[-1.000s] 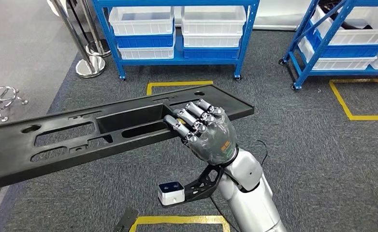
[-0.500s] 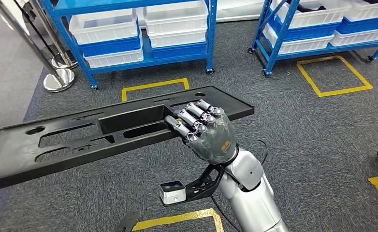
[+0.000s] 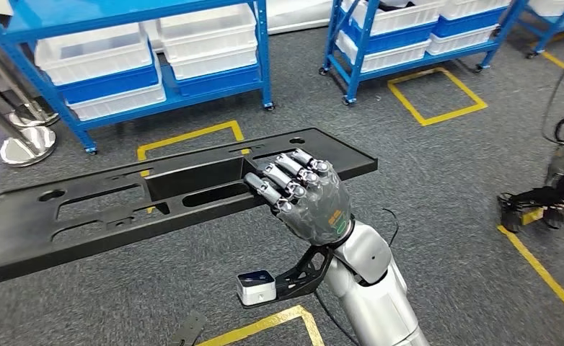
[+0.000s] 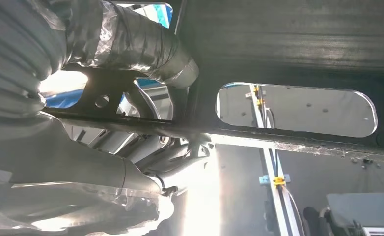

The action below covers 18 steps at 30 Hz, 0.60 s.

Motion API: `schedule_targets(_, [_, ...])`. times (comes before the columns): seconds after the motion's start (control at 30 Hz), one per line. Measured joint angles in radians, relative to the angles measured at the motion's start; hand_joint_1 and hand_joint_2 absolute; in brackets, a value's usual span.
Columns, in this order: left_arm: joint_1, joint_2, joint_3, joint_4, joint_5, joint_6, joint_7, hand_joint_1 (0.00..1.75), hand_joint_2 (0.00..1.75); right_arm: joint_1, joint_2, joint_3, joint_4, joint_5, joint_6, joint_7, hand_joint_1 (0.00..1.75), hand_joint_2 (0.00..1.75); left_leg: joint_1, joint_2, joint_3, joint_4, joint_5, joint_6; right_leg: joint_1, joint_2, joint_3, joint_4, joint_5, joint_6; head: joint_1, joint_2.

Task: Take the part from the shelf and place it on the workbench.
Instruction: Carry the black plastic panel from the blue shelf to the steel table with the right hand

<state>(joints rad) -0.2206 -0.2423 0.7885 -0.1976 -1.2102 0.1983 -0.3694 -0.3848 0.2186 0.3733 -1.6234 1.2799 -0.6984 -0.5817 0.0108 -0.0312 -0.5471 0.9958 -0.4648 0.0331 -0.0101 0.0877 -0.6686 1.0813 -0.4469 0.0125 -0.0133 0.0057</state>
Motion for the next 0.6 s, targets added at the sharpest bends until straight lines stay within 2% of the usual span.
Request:
schedule_targets(0.07, [0.001, 0.000, 0.000, 0.000, 0.001, 0.000, 0.000, 0.00, 1.75, -0.002, -0.001, 0.000, 0.000, 0.000, 0.000, 0.001, 1.75, 1.75, -0.002, 0.028, 0.001, -0.008, 0.005, 0.007, 0.002, -0.059, -0.051, 0.108, -0.062, 0.005, 0.000, 0.000])
schedule_targets(0.1, [0.002, 0.000, 0.000, 0.000, 0.001, 0.000, 0.000, 0.00, 1.75, -0.002, -0.002, 0.000, 0.001, 0.000, 0.000, 0.002, 1.75, 1.75, -0.004, 0.043, -0.001, -0.007, 0.005, 0.008, 0.000, -0.071, -0.080, 0.167, -0.088, 0.008, 0.000, 0.000])
schedule_targets(0.13, [0.003, 0.001, 0.000, 0.000, 0.002, 0.000, 0.000, 0.00, 1.75, -0.002, -0.003, 0.000, 0.002, 0.000, 0.000, 0.002, 1.75, 1.75, -0.004, 0.059, -0.003, -0.005, 0.004, 0.008, -0.002, -0.077, -0.097, 0.206, -0.099, 0.011, 0.000, 0.000])
schedule_targets(0.17, [0.004, 0.001, 0.000, 0.000, 0.002, 0.000, 0.000, 0.00, 1.75, -0.001, -0.004, 0.000, 0.003, 0.000, 0.000, 0.003, 1.75, 1.75, -0.005, 0.073, -0.005, -0.002, 0.002, 0.007, -0.005, -0.082, -0.098, 0.211, -0.092, 0.014, 0.000, 0.000])
schedule_targets(0.2, [0.003, 0.001, 0.000, 0.000, 0.002, 0.000, 0.000, 0.00, 1.75, -0.001, -0.005, 0.000, 0.004, 0.000, 0.000, 0.003, 1.75, 1.75, -0.004, 0.087, -0.006, 0.001, 0.000, 0.005, -0.008, -0.089, -0.077, 0.178, -0.068, 0.017, 0.000, 0.000])
schedule_targets(0.27, [0.002, 0.002, 0.000, 0.000, 0.002, 0.000, 0.000, 0.00, 1.75, -0.002, -0.006, 0.000, 0.004, 0.000, 0.000, 0.003, 1.75, 1.75, -0.006, 0.109, -0.007, 0.013, -0.010, -0.003, -0.007, -0.132, -0.004, 0.054, -0.018, 0.016, 0.000, 0.000])
schedule_targets(0.3, [0.001, 0.002, 0.000, 0.000, 0.001, 0.000, 0.000, 0.00, 1.75, -0.003, -0.006, 0.000, 0.004, 0.000, 0.000, 0.003, 1.75, 1.75, -0.009, 0.118, -0.008, 0.021, -0.016, -0.009, -0.005, -0.151, 0.022, 0.007, -0.005, 0.012, 0.000, 0.000])
schedule_targets(0.33, [0.000, 0.002, 0.000, 0.000, 0.001, 0.000, 0.000, 0.00, 1.75, -0.004, -0.006, 0.001, 0.003, 0.000, 0.000, 0.003, 1.75, 1.75, -0.011, 0.126, -0.008, 0.026, -0.021, -0.015, -0.002, -0.164, 0.035, -0.019, -0.002, 0.006, 0.000, 0.000])
schedule_targets(0.37, [-0.001, 0.003, 0.000, 0.000, 0.000, 0.000, 0.001, 0.00, 1.75, -0.004, -0.006, 0.001, 0.003, 0.000, 0.000, 0.003, 1.75, 1.75, -0.013, 0.134, -0.008, 0.028, -0.024, -0.021, 0.001, -0.163, 0.035, -0.023, -0.006, -0.001, 0.000, 0.000])
schedule_targets(0.43, [-0.003, 0.003, 0.000, 0.000, -0.001, -0.001, 0.001, 0.00, 1.75, -0.004, -0.006, 0.001, 0.003, 0.000, 0.000, 0.003, 1.75, 1.75, -0.010, 0.148, -0.005, 0.030, -0.029, -0.031, 0.001, -0.139, 0.032, -0.027, 0.000, -0.013, 0.000, 0.000])
schedule_targets(0.47, [-0.004, 0.002, 0.000, 0.000, -0.002, -0.002, 0.001, 0.00, 1.75, -0.005, -0.006, 0.001, 0.003, 0.000, 0.000, 0.003, 1.75, 1.75, -0.007, 0.137, -0.007, 0.039, -0.039, -0.036, 0.000, -0.127, 0.032, -0.031, 0.003, -0.019, 0.000, 0.000])
schedule_targets(0.5, [-0.006, 0.002, -0.001, 0.000, -0.003, -0.003, 0.001, 0.00, 1.75, -0.006, -0.006, 0.002, 0.003, 0.000, 0.000, 0.003, 1.75, 1.75, -0.003, 0.116, -0.017, 0.065, -0.060, -0.040, -0.002, -0.116, 0.032, -0.034, 0.006, -0.025, 0.000, 0.000])
schedule_targets(0.57, [-0.005, 0.002, -0.001, 0.000, -0.004, -0.003, 0.001, 0.00, 1.75, -0.008, -0.005, 0.004, 0.003, 0.000, 0.000, 0.003, 1.75, 1.75, 0.001, 0.062, -0.063, 0.172, -0.121, -0.046, -0.004, -0.092, 0.031, -0.037, 0.011, -0.034, 0.000, 0.000])
schedule_targets(0.6, [-0.004, 0.002, -0.001, 0.000, -0.004, -0.003, 0.001, 0.00, 1.75, -0.008, -0.005, 0.006, 0.003, 0.000, 0.000, 0.003, 1.75, 1.75, 0.001, 0.048, -0.093, 0.236, -0.149, -0.047, -0.003, -0.079, 0.029, -0.037, 0.012, -0.036, 0.000, 0.000])
